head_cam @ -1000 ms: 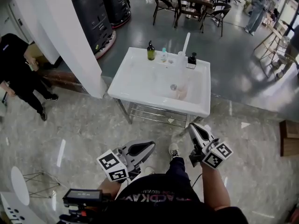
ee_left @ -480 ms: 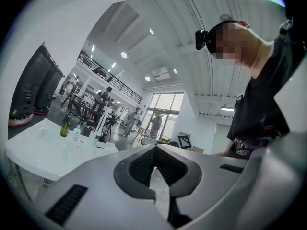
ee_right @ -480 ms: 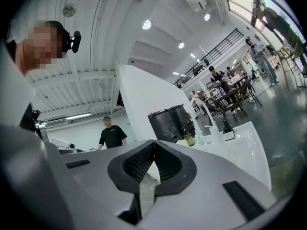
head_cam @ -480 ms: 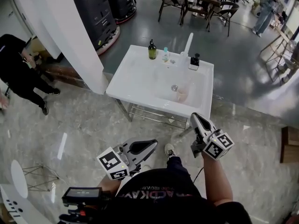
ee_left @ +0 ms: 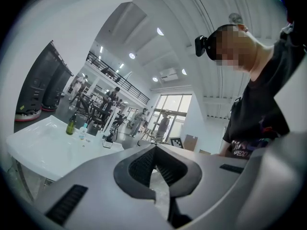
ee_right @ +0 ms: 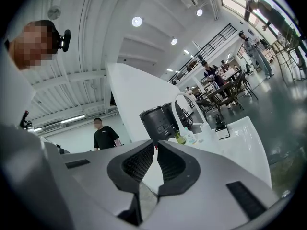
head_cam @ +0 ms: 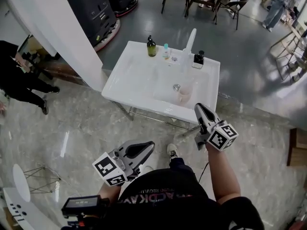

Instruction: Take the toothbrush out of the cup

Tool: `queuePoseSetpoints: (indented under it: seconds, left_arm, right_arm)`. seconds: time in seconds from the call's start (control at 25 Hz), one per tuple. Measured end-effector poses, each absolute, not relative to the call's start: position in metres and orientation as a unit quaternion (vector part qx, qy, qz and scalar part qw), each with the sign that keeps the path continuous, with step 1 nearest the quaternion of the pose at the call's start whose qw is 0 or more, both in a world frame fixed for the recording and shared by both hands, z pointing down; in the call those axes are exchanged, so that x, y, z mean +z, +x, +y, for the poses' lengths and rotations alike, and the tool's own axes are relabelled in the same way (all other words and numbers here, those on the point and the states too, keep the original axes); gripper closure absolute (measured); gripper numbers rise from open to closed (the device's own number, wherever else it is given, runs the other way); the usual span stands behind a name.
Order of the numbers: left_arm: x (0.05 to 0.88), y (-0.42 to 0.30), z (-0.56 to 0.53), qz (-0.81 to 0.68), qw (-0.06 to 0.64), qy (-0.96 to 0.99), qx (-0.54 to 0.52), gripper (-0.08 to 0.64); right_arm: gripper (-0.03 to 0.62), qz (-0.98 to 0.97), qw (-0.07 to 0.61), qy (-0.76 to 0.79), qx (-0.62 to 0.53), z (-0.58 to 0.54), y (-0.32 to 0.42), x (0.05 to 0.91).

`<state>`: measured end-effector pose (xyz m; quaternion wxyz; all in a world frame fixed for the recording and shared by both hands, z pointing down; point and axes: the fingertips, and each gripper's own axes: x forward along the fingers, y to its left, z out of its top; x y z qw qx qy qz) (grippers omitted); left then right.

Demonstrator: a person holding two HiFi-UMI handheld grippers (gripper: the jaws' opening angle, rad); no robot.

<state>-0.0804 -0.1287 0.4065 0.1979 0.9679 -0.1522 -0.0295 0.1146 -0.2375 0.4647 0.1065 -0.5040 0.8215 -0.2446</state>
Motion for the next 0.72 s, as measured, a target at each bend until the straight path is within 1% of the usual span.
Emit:
queuePoseSetpoints:
  seconds: [0.16,0.28,0.72]
  left_arm:
    - [0.410,-0.084,-0.141,-0.171,0.207,0.963,-0.025,0.552]
    - [0.410,-0.088,-0.150,-0.185,0.211,0.959,-0.026,0.552]
    - [0.421,-0.094,-0.180,-0.229,0.221,0.948,-0.031,0.552]
  right_arm:
    - [0.575,0.817,0.090,-0.510,-0.252,-0.261,0.122,0.480]
    - [0.522,0.817,0.081,-0.505,-0.267,-0.279,0.123,0.492]
    - [0.480,0.788,0.009,-0.517,-0.336,-0.355,0.146,0.575]
